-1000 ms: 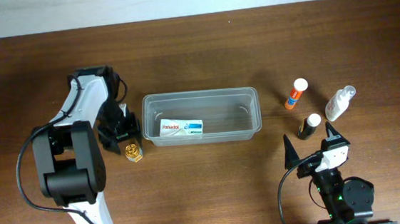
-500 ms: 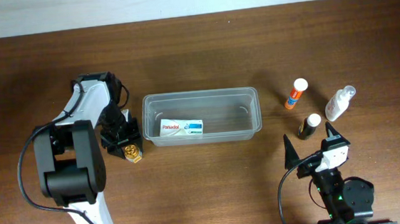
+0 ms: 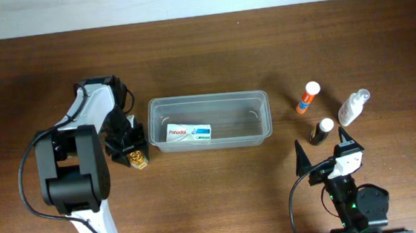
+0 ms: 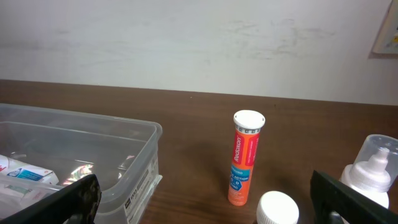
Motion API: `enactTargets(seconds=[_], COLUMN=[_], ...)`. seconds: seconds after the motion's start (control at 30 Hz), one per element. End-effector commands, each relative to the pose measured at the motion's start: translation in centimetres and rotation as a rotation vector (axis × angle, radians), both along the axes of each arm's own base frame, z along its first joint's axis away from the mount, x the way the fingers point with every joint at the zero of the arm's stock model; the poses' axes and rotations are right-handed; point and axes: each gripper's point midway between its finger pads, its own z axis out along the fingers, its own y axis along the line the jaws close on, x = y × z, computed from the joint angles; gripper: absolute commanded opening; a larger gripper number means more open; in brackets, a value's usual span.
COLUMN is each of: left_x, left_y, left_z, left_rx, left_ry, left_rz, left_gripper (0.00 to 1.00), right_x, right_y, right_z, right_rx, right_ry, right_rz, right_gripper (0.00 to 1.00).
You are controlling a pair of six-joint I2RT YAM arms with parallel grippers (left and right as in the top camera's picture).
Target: Pack container
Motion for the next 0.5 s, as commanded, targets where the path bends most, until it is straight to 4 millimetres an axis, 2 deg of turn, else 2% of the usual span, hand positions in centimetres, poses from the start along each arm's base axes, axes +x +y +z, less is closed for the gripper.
enactTargets(seconds=[0.0,0.47], left_x=[-0.8,0.1], left_y=[0.2,0.4], left_z=[-0.1,-0.7], left_rx=[0.008,0.015], left_ry=[0.009,-0.036], left_rz=[-0.009,-0.011], left_gripper=[0.54,0.53], right_x=[0.0,0.0], right_y=[-0.3,-0.3], right_z=[-0.2,-0.2], right_rx=[0.002,0.002], right_ry=[0.004,0.004], right_rz=[-0.013,-0.013], right_gripper=[0.98,0.98])
